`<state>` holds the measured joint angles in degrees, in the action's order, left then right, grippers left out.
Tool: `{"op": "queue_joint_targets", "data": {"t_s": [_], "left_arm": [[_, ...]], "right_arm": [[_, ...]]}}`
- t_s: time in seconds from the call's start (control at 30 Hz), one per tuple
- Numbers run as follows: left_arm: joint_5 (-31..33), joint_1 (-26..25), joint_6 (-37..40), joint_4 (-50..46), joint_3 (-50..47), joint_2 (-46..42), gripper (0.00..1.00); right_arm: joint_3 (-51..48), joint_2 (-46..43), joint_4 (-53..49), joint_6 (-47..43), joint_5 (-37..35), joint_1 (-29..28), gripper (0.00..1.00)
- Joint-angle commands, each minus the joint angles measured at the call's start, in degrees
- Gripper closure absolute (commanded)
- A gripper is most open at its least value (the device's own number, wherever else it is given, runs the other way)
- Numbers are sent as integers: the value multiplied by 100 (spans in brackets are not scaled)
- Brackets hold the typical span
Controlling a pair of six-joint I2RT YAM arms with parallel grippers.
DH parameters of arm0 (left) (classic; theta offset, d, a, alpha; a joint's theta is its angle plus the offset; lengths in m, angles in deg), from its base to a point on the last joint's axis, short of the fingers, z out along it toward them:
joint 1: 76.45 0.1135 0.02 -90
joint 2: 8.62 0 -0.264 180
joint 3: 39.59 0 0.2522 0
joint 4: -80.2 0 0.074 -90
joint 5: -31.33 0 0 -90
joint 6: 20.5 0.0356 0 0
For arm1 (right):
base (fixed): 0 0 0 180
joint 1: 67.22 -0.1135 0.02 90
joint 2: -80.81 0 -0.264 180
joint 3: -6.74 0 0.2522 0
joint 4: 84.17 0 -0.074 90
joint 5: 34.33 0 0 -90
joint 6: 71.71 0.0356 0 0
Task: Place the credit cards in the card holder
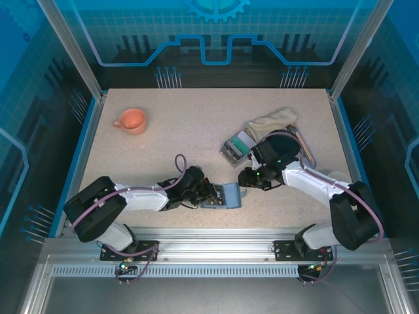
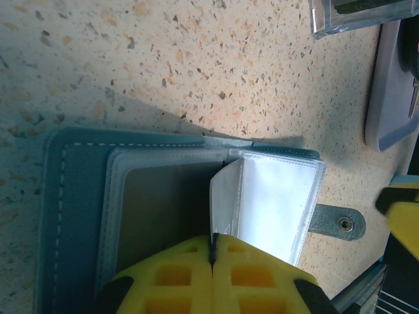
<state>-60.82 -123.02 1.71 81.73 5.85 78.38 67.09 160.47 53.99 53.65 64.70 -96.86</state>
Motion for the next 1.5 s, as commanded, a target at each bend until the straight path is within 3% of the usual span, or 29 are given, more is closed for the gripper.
{"op": "queue_joint_targets", "data": {"t_s": [0.0, 0.1, 0.47, 0.8, 1.1, 1.47], "left_arm": [[-6, -63, 126, -342, 48, 118, 100], [-13, -71, 136, -342, 62, 112, 100], [-66, -60, 250, -535, -28, -32, 100], [4, -58, 360, -970, -51, -179, 100], [-484, -59, 554, -187, 73, 290, 100], [-746, -57, 646, -86, 428, 784, 100]], "right_arm": [[239, -53, -13, -198, 278, -265, 72], [349, 319, 117, -175, 604, -465, 84], [338, 1337, -191, -95, 9, -503, 90], [271, 1621, -71, -46, 27, -430, 92], [237, 1632, -1, -37, 98, -435, 92], [165, 1633, 140, 66, 260, -436, 91]]}}
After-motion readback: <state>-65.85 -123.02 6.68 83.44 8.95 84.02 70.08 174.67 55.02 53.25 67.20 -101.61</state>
